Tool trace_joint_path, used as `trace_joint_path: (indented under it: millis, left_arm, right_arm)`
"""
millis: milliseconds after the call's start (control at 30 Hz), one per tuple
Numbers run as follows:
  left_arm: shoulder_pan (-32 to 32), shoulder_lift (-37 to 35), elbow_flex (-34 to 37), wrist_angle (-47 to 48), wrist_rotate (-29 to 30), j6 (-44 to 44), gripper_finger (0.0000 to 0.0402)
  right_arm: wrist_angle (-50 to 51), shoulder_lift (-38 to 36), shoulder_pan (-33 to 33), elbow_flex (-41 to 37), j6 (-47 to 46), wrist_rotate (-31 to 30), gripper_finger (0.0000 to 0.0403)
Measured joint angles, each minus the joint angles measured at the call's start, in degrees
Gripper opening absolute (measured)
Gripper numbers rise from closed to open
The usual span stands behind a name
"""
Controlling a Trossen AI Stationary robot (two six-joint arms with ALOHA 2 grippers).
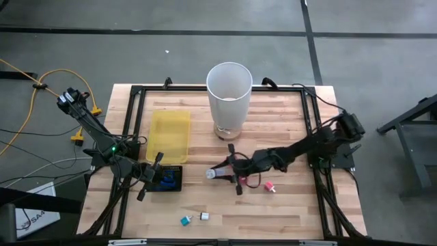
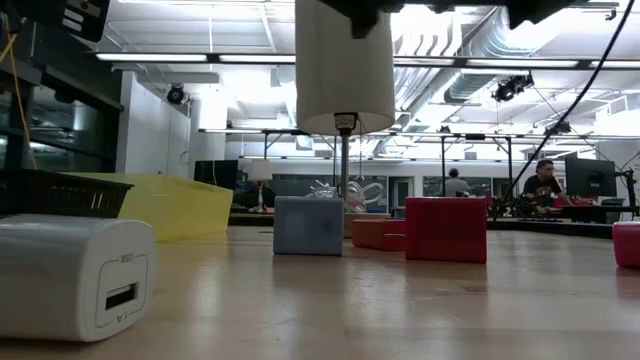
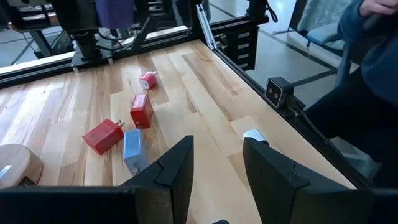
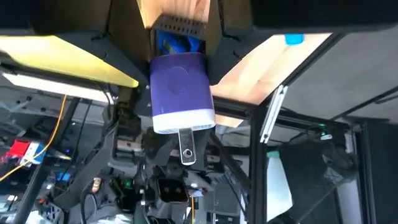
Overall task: Pick & Place Office items
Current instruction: Put the violet charger adapter into the yellow bin
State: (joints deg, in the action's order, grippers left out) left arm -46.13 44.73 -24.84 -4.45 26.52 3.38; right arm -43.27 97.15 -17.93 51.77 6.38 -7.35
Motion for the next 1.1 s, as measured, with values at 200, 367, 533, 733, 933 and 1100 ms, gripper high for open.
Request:
trace_joint_path:
  millis: [200,367,533,733,933,1100]
  left_arm:
    - [0.0,0.0,0.0,0.0,0.0,0.0,0.0133]
    - [0.0,0.0,0.0,0.0,0.0,0.0,0.0133]
    - [0.0,0.0,0.0,0.0,0.1,0.0,0.0133]
    - [0.0,0.0,0.0,0.0,0.2,0.0,0.0133]
    - [0.0,0.0,0.0,0.1,0.2,0.0,0.0133]
    - [0.0,0.0,0.0,-1.0,0.4,-0.1,0.0133]
  right_arm:
    - [1.1,7.3,-0.1,7.2,1.3,0.2,0.0116]
    - [1.1,10.7,-0.1,10.8,1.3,0.1,0.0118]
    - [1.0,11.7,-0.4,12.2,0.8,-1.7,0.0117]
    - [2.0,11.8,-0.5,12.2,0.8,-4.7,0.0117]
    - [2.2,11.8,-0.5,12.1,-1.6,-4.7,0.0119]
    - [2.6,11.8,-0.5,12.1,-2.2,-4.7,0.0116]
